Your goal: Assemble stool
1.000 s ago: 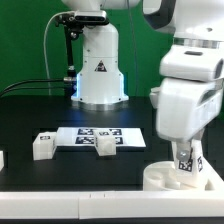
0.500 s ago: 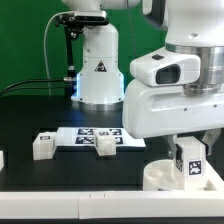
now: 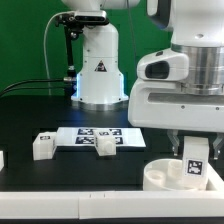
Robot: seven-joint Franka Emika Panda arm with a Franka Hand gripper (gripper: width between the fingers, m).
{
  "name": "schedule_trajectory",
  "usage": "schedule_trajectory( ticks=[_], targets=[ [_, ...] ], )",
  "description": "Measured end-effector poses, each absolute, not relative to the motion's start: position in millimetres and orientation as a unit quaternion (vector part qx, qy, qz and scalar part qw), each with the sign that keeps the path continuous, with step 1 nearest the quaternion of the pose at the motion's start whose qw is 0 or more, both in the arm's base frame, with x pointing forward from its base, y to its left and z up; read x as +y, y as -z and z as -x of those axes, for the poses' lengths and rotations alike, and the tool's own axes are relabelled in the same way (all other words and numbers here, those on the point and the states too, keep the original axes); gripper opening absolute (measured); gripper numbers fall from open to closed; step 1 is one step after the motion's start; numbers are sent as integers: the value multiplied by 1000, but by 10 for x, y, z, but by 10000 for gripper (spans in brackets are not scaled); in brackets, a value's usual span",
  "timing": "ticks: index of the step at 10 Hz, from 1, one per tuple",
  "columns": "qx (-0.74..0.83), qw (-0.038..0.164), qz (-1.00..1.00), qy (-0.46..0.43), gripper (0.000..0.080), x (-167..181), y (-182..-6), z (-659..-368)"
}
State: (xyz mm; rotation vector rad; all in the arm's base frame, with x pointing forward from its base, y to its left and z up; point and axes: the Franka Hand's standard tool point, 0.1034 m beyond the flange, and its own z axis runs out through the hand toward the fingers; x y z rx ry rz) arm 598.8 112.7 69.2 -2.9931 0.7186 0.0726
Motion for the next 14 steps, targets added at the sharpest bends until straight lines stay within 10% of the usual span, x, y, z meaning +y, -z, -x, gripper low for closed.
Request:
schedule_trajectory(
  ticks=[14],
  targets=[
    [753, 90, 651, -25, 405, 1308, -679, -6007]
  ],
)
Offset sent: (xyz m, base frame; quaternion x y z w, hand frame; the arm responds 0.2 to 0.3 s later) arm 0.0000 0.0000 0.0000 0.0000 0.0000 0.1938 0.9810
